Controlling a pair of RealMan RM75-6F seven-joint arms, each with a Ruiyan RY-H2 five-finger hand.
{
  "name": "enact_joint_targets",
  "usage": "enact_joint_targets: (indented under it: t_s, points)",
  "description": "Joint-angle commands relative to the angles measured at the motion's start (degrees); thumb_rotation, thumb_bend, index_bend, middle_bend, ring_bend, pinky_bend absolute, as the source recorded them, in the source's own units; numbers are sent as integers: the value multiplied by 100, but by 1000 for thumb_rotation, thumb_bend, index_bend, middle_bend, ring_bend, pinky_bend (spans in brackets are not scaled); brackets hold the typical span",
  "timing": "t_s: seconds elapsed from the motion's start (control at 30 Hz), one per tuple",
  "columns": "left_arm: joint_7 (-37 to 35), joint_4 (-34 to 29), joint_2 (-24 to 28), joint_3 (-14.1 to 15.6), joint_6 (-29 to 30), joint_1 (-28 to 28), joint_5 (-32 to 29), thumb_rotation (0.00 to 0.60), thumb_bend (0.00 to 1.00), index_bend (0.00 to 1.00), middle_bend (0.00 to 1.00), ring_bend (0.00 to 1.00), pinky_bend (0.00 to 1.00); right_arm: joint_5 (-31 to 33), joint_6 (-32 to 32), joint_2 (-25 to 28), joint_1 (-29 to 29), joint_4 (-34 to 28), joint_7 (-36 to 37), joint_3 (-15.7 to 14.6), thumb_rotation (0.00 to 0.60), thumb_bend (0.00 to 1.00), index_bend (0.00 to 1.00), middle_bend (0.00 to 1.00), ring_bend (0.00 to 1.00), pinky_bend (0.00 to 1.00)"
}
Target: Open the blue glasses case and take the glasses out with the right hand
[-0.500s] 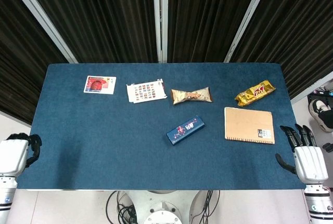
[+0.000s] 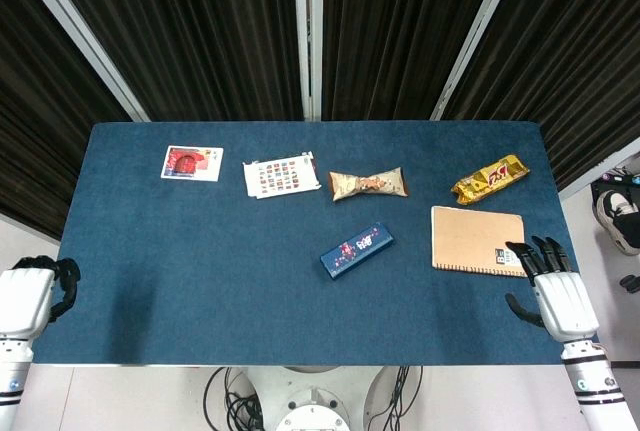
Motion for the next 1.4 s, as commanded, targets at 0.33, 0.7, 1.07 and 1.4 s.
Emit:
enact_joint_targets:
  t_s: [0.33, 0.7, 1.07, 1.4]
  points:
    - [-27, 4, 7, -3, -10, -4, -8, 600, 579, 665, 639, 452, 444, 822, -2637, -789, 1892, 359, 282, 590, 600, 681, 21, 216, 53, 10]
    - [-54, 4, 16, -11, -29, -14, -26, 600, 579, 665, 640, 452, 445, 1330, -3619, -1976, 3185, 1323, 99, 1057, 600, 874, 0, 242, 36, 10]
    - [-94, 13, 21, -11, -33, -16, -27, 600, 579, 665, 640, 452, 445, 1920, -3943, -1873, 3329, 1345, -229, 746, 600, 880, 0, 296, 34, 0]
    - [-24, -8, 14, -9, -23, -17, -23, 600, 579, 665, 641, 452, 446, 769, -3361, -984, 2637, 130, 550, -145, 600, 879, 0, 312, 18, 0]
